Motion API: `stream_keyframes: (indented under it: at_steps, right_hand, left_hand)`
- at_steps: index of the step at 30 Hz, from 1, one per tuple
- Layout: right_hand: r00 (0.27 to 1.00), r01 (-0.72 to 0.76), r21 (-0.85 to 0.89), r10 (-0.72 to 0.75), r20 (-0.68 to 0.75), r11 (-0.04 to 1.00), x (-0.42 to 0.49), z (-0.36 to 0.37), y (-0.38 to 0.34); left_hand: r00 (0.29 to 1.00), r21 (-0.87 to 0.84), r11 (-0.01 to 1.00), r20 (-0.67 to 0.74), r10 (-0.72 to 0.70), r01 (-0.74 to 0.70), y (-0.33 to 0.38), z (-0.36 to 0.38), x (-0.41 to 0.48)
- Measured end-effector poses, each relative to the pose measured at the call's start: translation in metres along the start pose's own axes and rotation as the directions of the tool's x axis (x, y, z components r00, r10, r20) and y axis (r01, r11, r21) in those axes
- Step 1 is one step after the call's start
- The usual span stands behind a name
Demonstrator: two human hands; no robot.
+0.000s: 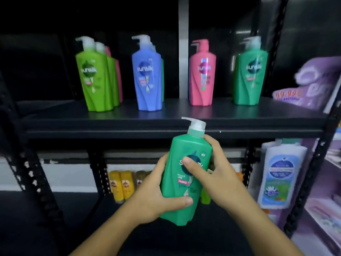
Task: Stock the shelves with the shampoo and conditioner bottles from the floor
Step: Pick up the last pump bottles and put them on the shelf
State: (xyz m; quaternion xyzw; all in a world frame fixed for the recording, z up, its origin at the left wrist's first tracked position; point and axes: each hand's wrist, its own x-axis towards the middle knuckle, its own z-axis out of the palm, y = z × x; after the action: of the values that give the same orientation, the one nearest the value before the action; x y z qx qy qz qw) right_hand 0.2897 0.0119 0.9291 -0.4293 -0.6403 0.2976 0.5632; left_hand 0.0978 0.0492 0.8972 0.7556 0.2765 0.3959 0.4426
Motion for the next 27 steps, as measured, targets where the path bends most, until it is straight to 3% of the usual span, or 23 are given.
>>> stream_keyframes:
  at_steps: [6, 15, 21, 27]
  right_hand:
    - [0.986, 0.157, -0.071, -0.161, -0.050, 0.985, 0.051, -0.009, -0.048]
    - [0.944, 0.303, -0.164, -0.320, -0.085, 0.939, 0.107, -0.042, -0.108]
    - [0.934, 0.327, -0.235, -0.350, -0.065, 0.916, 0.140, -0.059, -0.127]
    - [0.959, 0.260, -0.321, -0.283, -0.028, 0.911, 0.164, -0.070, -0.121]
  left_hand:
    - [0.984, 0.133, 0.982, -0.101, 0.145, -0.131, 0.049, -0.027, 0.045]
    - [0.924, 0.273, 0.910, -0.134, 0.357, -0.312, 0.112, -0.039, 0.106]
    - [0.905, 0.327, 0.873, -0.102, 0.414, -0.362, 0.126, -0.048, 0.146]
    - [0.932, 0.364, 0.876, -0.051, 0.358, -0.317, 0.119, -0.054, 0.179]
